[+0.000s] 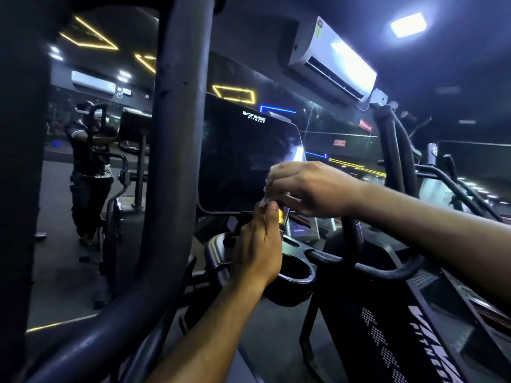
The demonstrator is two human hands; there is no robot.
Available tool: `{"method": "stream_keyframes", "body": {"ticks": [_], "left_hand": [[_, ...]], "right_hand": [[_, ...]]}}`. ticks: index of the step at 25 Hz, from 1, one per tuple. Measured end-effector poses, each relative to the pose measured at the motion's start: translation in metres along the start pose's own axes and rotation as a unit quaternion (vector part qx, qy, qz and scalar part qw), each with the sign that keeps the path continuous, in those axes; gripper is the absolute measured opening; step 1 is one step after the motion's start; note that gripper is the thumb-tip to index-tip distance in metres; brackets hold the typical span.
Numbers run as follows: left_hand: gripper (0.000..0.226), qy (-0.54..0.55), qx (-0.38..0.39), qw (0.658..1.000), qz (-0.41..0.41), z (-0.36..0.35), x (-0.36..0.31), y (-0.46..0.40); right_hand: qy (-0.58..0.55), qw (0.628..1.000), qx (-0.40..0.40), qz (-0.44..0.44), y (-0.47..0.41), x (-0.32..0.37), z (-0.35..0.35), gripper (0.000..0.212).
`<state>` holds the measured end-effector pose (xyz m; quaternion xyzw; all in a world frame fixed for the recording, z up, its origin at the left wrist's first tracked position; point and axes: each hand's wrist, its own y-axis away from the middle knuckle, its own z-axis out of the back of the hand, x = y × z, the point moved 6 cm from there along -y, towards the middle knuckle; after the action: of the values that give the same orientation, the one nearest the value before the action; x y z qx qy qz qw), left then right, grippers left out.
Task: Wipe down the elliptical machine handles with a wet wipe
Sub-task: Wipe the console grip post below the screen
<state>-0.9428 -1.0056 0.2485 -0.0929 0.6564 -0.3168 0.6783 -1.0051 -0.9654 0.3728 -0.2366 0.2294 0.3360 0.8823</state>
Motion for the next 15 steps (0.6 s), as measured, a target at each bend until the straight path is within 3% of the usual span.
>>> {"method": "stream_keyframes", "body": {"ticks": [3, 6, 8, 11, 15], "left_hand": [[0.071, 0.002, -0.001, 1.0, 0.002, 0.001, 0.0, -0.001], [0.046, 0.019, 0.0, 1.0, 0.015, 0.0, 0.005, -0.001], [0.036, 0.007, 0.0, 1.0, 0.015, 0.0, 0.009, -0.003], [0.036, -0.002, -0.009, 1.0, 0.009, -0.003, 0.014, -0.004], [0.051, -0.01, -0.02, 1.0, 0.002, -0.001, 0.008, -0.005]], "right_hand": [[0.0, 1.0, 0.004, -0.005, -0.005, -0.008, 0.01, 0.023], [-0.068, 0.988, -0.036, -0.136, -0.017, -0.041, 0.021, 0.015], [-0.181, 0.951, -0.075, -0.237, -0.007, -0.066, 0.016, 0.013], [-0.366, 0.835, -0.204, -0.357, 0.045, -0.083, -0.006, 0.008], [-0.545, 0.58, -0.418, -0.439, 0.089, -0.035, -0.065, 0.013]]}}
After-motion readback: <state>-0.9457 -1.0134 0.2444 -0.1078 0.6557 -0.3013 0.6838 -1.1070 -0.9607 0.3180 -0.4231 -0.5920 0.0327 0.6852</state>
